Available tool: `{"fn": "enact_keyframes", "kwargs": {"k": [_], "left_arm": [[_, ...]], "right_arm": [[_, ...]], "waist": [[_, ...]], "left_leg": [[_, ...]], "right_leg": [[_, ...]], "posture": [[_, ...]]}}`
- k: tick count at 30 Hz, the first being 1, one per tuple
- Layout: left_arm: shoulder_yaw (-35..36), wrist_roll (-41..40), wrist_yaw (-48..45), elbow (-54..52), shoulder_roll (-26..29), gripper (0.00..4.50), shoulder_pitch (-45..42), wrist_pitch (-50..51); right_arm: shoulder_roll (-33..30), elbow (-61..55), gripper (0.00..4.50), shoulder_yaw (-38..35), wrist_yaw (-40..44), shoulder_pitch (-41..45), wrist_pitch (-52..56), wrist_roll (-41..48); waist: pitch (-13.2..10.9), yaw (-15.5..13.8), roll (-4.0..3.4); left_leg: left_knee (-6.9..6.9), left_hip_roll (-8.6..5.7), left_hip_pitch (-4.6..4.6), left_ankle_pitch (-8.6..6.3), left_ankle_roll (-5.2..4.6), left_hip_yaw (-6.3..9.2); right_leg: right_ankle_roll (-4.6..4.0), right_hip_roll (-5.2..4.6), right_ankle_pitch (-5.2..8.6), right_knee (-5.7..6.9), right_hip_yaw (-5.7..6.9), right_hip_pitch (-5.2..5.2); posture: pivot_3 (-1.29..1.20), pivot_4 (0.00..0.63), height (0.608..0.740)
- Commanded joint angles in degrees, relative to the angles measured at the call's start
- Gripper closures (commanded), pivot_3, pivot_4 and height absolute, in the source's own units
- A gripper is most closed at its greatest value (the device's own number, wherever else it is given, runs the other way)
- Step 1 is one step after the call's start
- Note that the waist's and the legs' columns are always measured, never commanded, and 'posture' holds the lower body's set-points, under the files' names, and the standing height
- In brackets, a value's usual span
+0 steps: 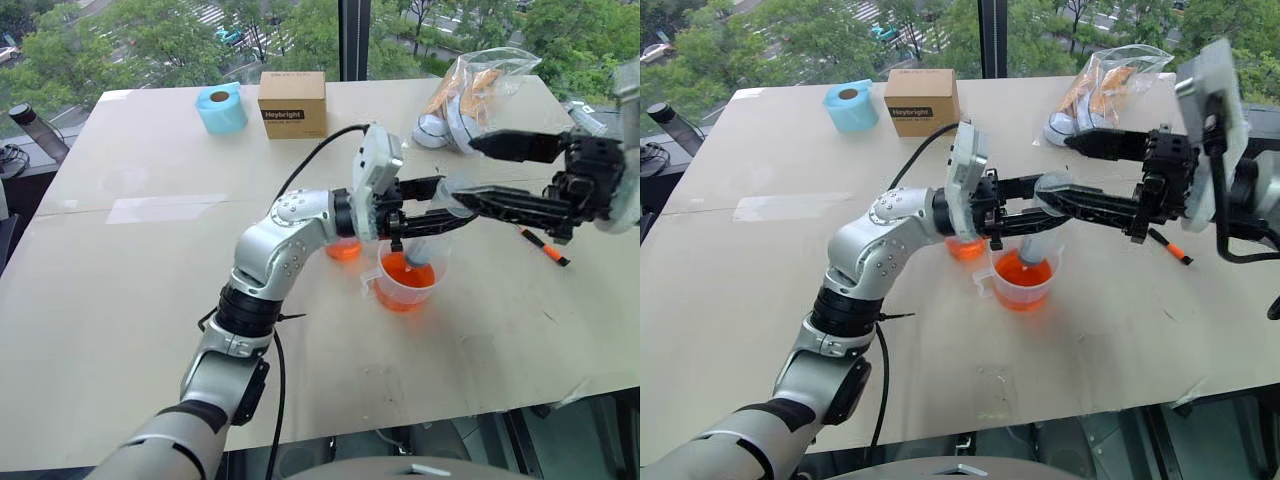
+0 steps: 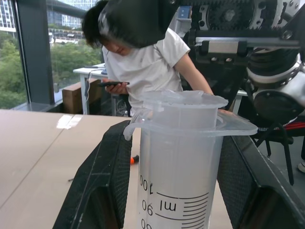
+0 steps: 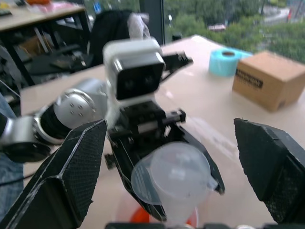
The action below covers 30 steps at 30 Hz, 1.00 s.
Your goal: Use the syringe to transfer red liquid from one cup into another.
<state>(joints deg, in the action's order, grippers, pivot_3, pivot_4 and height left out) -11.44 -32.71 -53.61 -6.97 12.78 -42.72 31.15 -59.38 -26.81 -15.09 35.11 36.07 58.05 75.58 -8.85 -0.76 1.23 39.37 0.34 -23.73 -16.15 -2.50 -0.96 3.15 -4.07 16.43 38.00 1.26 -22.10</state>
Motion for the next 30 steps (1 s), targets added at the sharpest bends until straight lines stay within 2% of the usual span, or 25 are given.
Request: {"fn": "enact_keyframes", "kwargs": {"k": [1,4,7,11,12,14,15,20,23,27,30], "left_arm": [[0.1,1.0,0.6,-0.9,-1.0,2.47,0.3,-2.4],[-0.5,2.5,1.0,-0.7,-1.5,2.47,1.4,-3.5],[-0.5,3.1,1.5,-0.8,-1.8,2.47,2.2,-3.8],[-0.4,3.3,1.6,-1.2,-1.8,2.47,2.9,-3.8],[-0.4,3.4,1.6,-1.2,-1.8,2.47,3.1,-3.8],[-0.5,3.4,1.7,-1.1,-2.0,2.47,3.3,-3.9],[-0.5,3.5,1.9,-1.1,-2.1,2.47,3.3,-3.9],[-1.1,4.1,1.9,-1.2,-2.6,2.47,4.2,-4.3],[-0.9,4.2,1.8,-1.2,-2.7,2.47,4.2,-4.3],[-0.8,4.2,1.8,-1.3,-2.8,2.47,4.4,-4.2],[-0.9,4.2,1.8,-1.3,-3.0,2.47,4.4,-4.2]], "right_arm": [[-1.1,-1.2,0.00,0.3,0.9,0.4,0.6,-0.5],[-0.5,-1.1,0.00,1.9,1.1,0.5,0.9,-1.5],[-0.2,-0.5,0.78,2.5,1.1,0.9,1.0,-2.0],[0.1,-0.5,2.92,3.0,0.9,1.0,1.6,-2.2],[0.3,-0.5,3.60,3.1,0.8,1.1,1.6,-2.3],[0.6,-0.4,4.39,3.4,0.5,1.1,1.8,-2.6],[0.7,-0.3,4.47,3.7,0.4,1.0,1.9,-3.1],[1.7,0.3,4.47,4.1,-0.1,1.4,1.7,-4.6],[1.3,0.7,3.74,3.5,0.6,1.2,2.0,-4.5],[1.9,1.2,1.79,3.4,-0.9,0.6,2.3,-5.2],[2.1,0.9,1.79,3.4,-0.8,0.1,3.0,-4.3]], "waist": [[0.0,0.0,0.00],[0.0,0.0,0.00],[0.0,0.0,0.00],[0.0,0.0,0.00],[0.0,0.0,0.00],[0.0,0.0,0.00],[0.0,0.0,0.00],[0.0,0.0,0.00],[0.0,0.0,0.00],[0.0,0.0,0.00],[0.0,0.0,0.00]], "left_leg": [[0.00,0.00,0.00,0.00,0.00,0.00],[0.00,0.00,0.00,0.00,0.00,0.00],[0.00,0.00,0.00,0.00,0.00,0.00],[0.00,0.00,-0.01,0.00,0.00,0.01],[0.00,0.00,-0.01,0.00,0.00,0.01],[0.00,0.00,-0.01,0.00,0.00,0.01],[0.00,0.00,0.00,0.00,0.00,0.01],[0.00,0.00,0.00,0.00,0.00,0.01],[0.00,0.00,-0.01,0.00,0.00,0.01],[0.00,0.00,-0.01,0.00,0.00,0.01],[0.00,0.00,-0.01,0.00,0.00,0.01]], "right_leg": [[0.00,0.00,0.00,0.00,0.00,0.00],[0.00,0.00,0.00,0.00,0.00,0.00],[0.00,-0.01,0.00,-0.01,0.00,0.00],[0.00,-0.01,0.00,0.00,0.01,0.00],[0.00,-0.01,0.00,-0.01,0.01,0.00],[0.00,-0.01,0.00,-0.01,0.01,0.00],[0.00,-0.01,0.00,-0.01,0.01,0.00],[0.00,-0.01,0.00,-0.01,0.01,0.00],[0.00,-0.01,0.00,-0.01,0.02,0.00],[0.00,-0.02,0.00,-0.01,0.01,0.00],[0.00,-0.01,0.00,-0.01,0.02,0.00]], "posture": [[0.00,0.150,0.740],[0.00,0.150,0.740],[0.00,0.150,0.740],[0.00,0.150,0.740],[0.00,0.150,0.740],[0.00,0.150,0.740],[0.00,0.150,0.740],[0.00,0.150,0.740],[0.00,0.150,0.740],[0.00,0.150,0.740],[0.00,0.150,0.740]]}}
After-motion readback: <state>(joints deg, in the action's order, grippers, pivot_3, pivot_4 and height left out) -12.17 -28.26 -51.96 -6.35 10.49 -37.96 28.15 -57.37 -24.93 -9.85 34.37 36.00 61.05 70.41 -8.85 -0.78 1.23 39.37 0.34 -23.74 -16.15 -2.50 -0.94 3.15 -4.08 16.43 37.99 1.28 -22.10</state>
